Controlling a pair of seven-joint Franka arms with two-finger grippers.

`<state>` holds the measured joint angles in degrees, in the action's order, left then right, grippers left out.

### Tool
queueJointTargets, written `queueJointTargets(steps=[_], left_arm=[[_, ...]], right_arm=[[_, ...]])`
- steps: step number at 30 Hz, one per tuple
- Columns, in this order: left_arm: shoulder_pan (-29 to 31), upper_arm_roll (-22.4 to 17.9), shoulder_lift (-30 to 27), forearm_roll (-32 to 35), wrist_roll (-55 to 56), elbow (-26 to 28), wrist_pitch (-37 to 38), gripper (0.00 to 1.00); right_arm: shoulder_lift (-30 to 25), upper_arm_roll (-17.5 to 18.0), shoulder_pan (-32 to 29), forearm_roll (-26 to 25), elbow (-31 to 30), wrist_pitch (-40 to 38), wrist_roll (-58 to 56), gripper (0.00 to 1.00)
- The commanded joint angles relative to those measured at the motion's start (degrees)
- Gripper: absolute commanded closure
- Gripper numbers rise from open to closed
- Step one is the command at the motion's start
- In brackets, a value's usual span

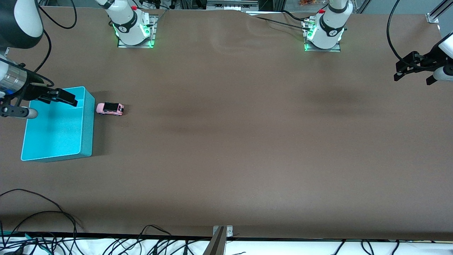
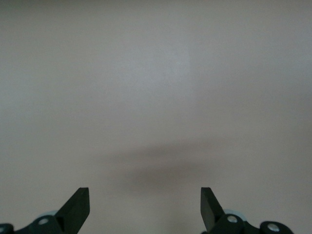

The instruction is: Wind and store pink jeep toy

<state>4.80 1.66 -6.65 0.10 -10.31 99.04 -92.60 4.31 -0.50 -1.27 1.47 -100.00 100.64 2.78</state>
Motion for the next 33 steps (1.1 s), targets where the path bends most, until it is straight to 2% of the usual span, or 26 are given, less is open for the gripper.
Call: queueJointTargets(steps=[1, 4, 10, 17, 24, 29, 33], left_arm=[[0.39, 0.45, -0.38, -0.81, 0.56, -0.69, 1.11, 0.00], [0.30, 0.36, -0.38, -0.81, 0.47, -0.69, 1.11, 0.00], [0.39, 0.53, -0.20, -0.81, 0.38, -0.78, 1.11, 0.00], [0.30, 0.45, -0.03, -0.54, 0.21, -1.31, 1.20, 0.00], [0.30, 0.45, 0.15, -0.19, 0.20, -1.83, 1.20, 0.00], [0.30, 0.45, 0.15, -0.11, 0.20, -1.92, 1.20, 0.00], [0.38, 0.36, 0.76, -0.19, -0.06, -1.84, 1.20, 0.00]], right_arm=[[-5.09, -0.29, -0.05, 0.64, -10.29, 7.89, -5.06, 0.00], [-5.71, -0.38, -0.14, 0.73, -13.46, 10.89, -8.04, 0.00], [-4.92, -0.55, -0.14, 1.08, -15.83, 14.66, -14.02, 0.00], [-5.10, -1.08, -0.66, 1.17, -24.71, 25.30, -23.60, 0.00], [-5.27, -1.17, -1.46, 1.35, -32.01, 34.00, -27.12, 0.00], [-4.92, -1.95, -1.54, 1.35, -33.77, 35.42, -33.70, 0.00], [-3.87, -4.59, -1.54, 2.83, -35.61, 36.20, -42.57, 0.00]])
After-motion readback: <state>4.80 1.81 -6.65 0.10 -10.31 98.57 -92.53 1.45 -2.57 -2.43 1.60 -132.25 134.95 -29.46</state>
